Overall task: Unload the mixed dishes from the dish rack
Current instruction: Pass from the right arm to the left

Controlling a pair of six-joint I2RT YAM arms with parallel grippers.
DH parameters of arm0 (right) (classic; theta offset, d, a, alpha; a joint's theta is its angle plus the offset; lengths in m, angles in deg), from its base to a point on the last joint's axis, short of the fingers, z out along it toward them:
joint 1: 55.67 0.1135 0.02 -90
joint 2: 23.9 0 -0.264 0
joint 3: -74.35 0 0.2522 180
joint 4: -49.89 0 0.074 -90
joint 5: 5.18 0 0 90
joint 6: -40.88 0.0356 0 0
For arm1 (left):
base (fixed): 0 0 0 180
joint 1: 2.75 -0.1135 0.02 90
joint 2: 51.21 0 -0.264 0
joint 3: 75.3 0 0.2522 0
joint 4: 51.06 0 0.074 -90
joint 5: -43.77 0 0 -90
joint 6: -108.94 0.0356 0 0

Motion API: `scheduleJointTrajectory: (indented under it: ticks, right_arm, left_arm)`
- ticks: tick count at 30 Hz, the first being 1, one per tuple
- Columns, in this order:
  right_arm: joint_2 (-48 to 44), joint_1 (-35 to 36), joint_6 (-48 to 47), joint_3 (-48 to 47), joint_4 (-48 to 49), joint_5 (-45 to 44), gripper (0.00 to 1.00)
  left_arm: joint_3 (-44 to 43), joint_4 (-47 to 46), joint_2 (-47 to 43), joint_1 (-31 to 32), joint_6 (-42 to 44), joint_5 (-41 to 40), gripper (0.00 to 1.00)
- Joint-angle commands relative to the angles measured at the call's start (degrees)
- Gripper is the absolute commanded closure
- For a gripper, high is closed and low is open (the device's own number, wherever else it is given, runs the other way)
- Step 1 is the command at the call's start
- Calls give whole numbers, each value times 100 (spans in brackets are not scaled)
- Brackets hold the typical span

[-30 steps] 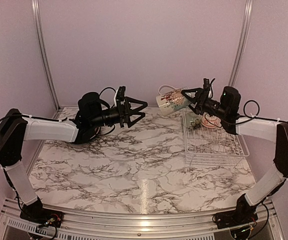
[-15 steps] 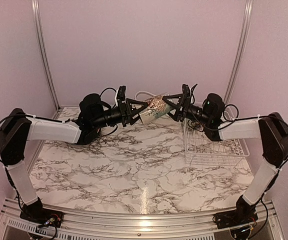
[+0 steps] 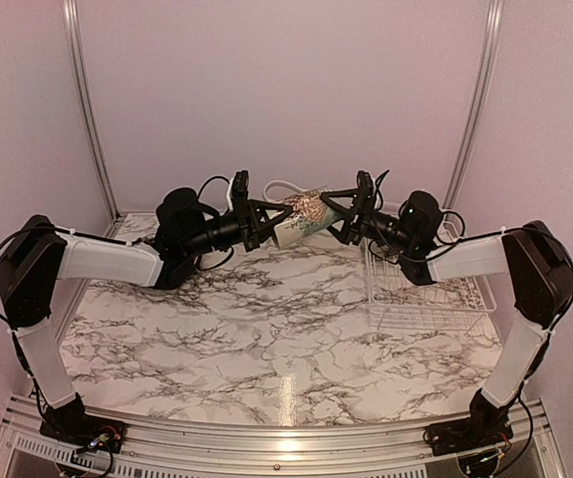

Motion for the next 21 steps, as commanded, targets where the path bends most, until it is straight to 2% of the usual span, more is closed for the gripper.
scheduleJointTrajectory:
  ticks: [1,2,9,11,12,15,18,21]
  right_arm:
    - [-79,71,-134,-276,511,-35,100]
    - [-93,76,-205,-263,442,-55,96]
    - [-217,68,-980,-279,-398,-236,59]
    - [-257,53,-1188,-275,-703,-311,44]
    - [-284,50,-1333,-281,-896,-368,34]
    - [-387,40,-1816,-314,-1582,-555,15]
    - [-457,18,-2075,-287,-1970,-707,6]
    - [-432,-33,-2111,-204,-2017,-690,3]
  left_arm:
    - [-83,-215,69,-96,-2,100,96]
    - [-73,-205,51,-116,-15,117,100]
    - [132,-33,-206,-345,34,146,100]
    - [206,121,-314,-424,126,147,100]
    - [244,196,-376,-467,178,150,100]
    - [380,421,-562,-609,326,137,100]
    - [503,607,-743,-758,426,153,100]
    - [629,832,-978,-903,589,156,100]
